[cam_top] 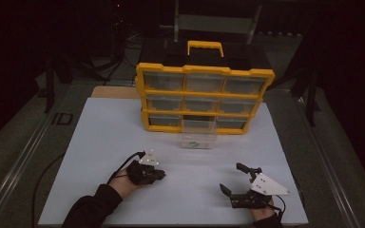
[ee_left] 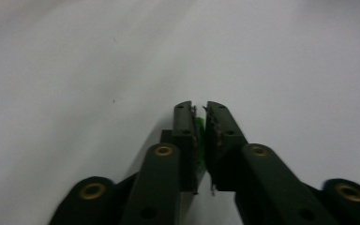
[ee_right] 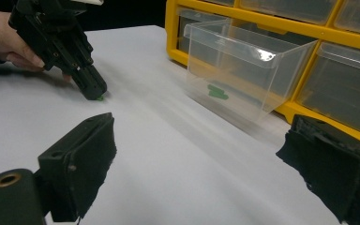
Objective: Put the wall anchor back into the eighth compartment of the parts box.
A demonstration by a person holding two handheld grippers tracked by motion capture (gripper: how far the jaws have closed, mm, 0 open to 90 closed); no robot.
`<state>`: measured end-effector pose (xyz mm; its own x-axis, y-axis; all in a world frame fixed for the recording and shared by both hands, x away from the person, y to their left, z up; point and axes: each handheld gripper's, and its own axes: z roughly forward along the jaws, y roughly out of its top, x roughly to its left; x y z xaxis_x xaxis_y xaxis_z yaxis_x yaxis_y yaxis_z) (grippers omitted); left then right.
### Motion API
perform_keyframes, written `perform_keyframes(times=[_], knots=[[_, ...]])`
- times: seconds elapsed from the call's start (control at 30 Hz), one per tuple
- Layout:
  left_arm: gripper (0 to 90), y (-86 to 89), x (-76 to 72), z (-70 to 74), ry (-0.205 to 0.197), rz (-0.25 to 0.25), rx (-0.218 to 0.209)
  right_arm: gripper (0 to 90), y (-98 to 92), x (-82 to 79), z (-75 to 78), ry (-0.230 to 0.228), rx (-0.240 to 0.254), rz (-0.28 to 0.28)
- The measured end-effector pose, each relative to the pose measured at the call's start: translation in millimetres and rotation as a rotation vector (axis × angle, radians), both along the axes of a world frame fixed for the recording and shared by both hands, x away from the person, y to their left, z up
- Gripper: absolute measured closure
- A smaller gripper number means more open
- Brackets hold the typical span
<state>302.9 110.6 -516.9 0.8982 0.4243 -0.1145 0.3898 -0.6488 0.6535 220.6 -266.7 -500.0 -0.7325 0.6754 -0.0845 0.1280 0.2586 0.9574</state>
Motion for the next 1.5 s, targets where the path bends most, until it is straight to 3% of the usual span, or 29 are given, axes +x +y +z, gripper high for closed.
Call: perform_keyframes(times=[0.37,0.5,0.73,1.0,1.5], knots=[[84.2,-3.1,-0.2,4.6,-0.005,-0.033,0.016,8.5,-0.4,-0.1,0.2,-0.001,0.003,-0.001],[84.2,-3.0,4.8,12.0,-0.002,-0.036,-0.001,8.5,-0.8,-0.4,0.8,-0.004,0.004,-0.001],[84.2,-6.5,11.9,34.4,-0.042,-0.061,0.011,8.5,-1.5,-0.5,1.1,-0.005,0.010,-0.002],[84.2,-6.9,22.9,64.6,-0.076,-0.079,-0.003,8.5,-1.5,-0.5,1.2,-0.005,0.012,-0.002],[84.2,-10.1,43.4,105.1,-0.103,-0.110,0.003,8.5,-1.9,-0.2,1.0,-0.003,0.013,-0.003]])
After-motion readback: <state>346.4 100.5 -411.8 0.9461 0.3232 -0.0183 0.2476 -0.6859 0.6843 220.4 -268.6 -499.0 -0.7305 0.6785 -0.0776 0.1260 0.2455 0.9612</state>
